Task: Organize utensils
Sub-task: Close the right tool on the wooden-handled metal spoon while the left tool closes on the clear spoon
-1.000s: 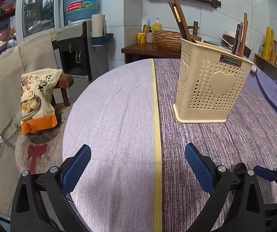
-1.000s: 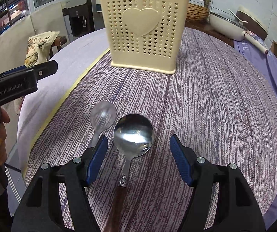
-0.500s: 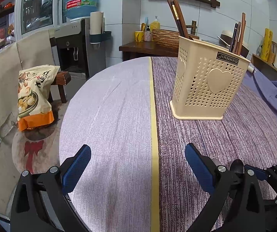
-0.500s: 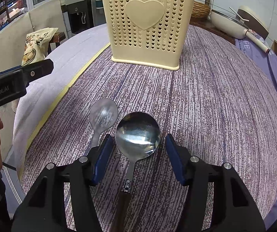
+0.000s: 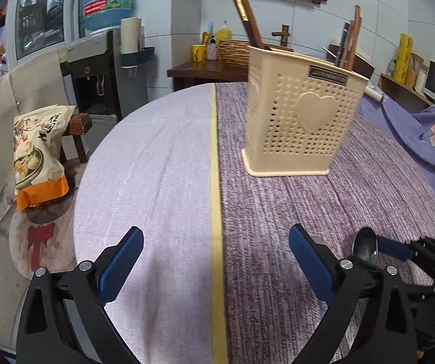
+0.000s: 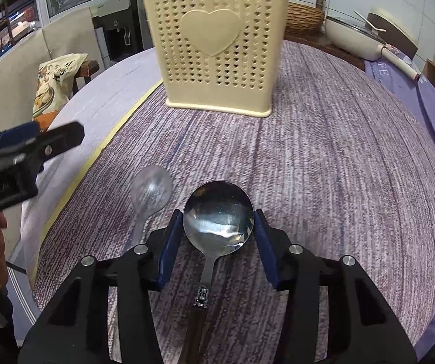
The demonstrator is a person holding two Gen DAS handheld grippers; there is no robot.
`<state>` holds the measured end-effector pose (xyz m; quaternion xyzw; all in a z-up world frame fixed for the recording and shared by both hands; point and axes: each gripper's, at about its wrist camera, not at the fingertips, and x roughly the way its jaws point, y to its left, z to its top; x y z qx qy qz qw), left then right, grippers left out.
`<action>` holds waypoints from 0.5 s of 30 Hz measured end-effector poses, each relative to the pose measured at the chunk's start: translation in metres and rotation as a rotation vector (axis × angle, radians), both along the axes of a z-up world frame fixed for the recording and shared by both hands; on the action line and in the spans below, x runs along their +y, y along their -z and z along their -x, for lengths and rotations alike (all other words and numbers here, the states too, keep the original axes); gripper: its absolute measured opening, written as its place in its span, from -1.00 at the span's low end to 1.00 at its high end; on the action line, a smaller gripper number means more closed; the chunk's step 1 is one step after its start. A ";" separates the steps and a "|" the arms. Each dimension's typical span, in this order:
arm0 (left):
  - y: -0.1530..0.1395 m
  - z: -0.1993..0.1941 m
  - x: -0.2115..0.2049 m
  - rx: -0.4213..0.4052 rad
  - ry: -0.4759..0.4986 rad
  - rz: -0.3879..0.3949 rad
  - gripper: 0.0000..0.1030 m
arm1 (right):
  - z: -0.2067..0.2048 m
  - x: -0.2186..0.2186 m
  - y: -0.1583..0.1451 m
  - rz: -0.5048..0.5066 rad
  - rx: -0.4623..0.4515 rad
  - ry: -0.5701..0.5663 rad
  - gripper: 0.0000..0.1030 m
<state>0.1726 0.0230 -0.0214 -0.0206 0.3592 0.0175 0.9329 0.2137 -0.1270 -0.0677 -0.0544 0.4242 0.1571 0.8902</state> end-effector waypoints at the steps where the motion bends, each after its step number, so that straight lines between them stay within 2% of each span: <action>1: 0.000 0.000 -0.004 0.005 0.017 0.001 0.73 | -0.001 -0.004 -0.001 -0.001 -0.002 0.010 -0.07; 4: 0.001 0.002 -0.021 0.019 0.074 -0.009 0.53 | -0.005 -0.015 -0.002 -0.010 -0.002 0.043 -0.08; 7: 0.004 0.005 -0.037 0.038 0.131 -0.012 0.42 | -0.010 -0.028 -0.004 -0.022 -0.001 0.077 -0.08; 15: 0.017 0.003 -0.070 0.084 0.213 -0.027 0.34 | -0.016 -0.049 -0.006 -0.037 -0.006 0.127 -0.08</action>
